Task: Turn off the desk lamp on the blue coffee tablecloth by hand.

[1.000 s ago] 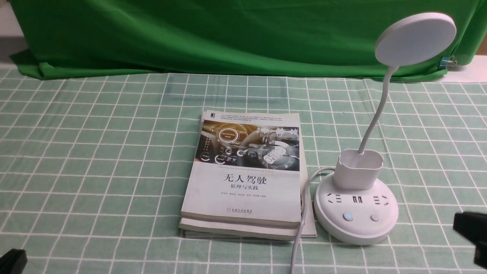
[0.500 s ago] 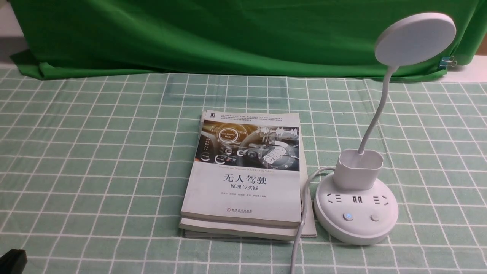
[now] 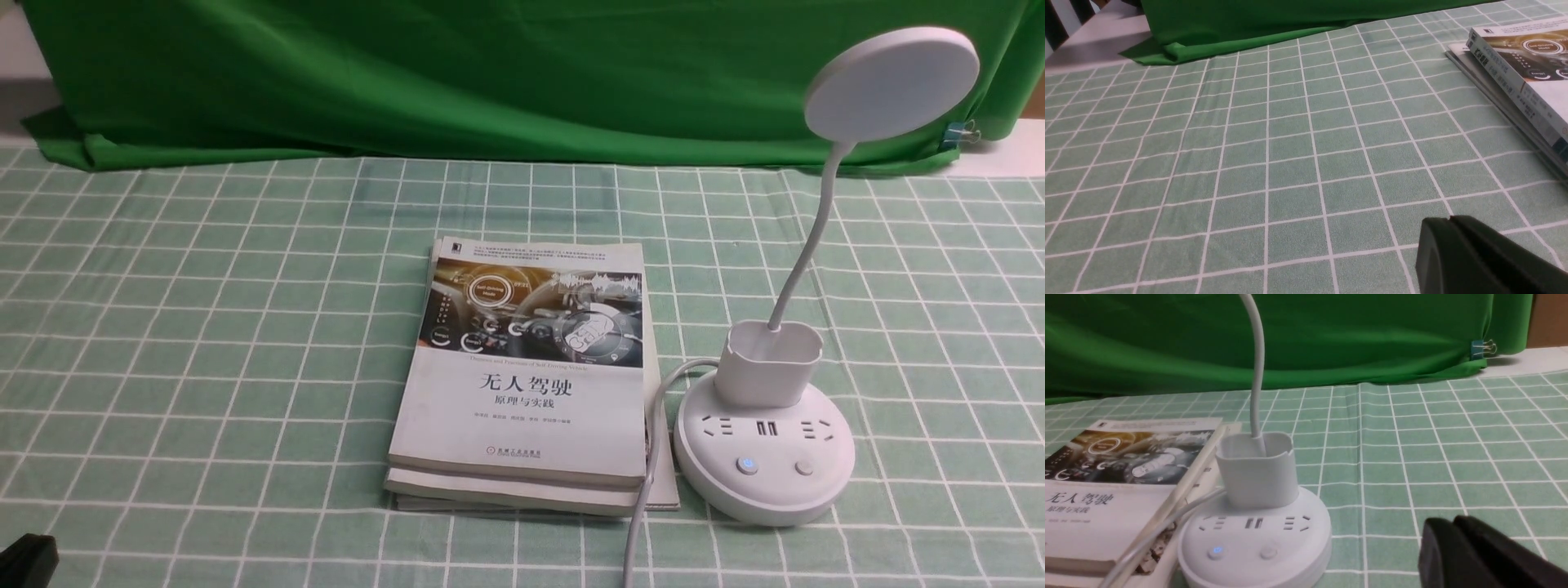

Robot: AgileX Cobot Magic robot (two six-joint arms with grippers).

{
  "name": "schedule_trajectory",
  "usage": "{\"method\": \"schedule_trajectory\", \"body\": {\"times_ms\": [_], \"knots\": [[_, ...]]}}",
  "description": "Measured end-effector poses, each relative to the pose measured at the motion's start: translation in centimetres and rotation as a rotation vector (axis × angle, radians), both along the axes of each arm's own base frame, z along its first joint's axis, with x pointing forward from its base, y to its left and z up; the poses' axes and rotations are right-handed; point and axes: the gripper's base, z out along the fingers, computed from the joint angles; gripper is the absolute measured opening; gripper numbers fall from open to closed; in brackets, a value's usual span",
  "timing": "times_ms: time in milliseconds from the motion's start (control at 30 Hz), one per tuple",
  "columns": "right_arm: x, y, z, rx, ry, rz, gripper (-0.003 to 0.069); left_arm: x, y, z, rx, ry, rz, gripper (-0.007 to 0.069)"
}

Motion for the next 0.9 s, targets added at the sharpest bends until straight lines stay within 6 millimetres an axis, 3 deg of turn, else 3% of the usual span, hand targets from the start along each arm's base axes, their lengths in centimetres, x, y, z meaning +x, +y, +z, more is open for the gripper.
{"method": "schedule_trajectory", "body": {"times_ms": [900], "knots": [[0.00,0.00,-0.03,-0.004,0.002,0.001,0.0092,0.00,0.00,0.00,0.000,0.000,0.000,0.0000]]}}
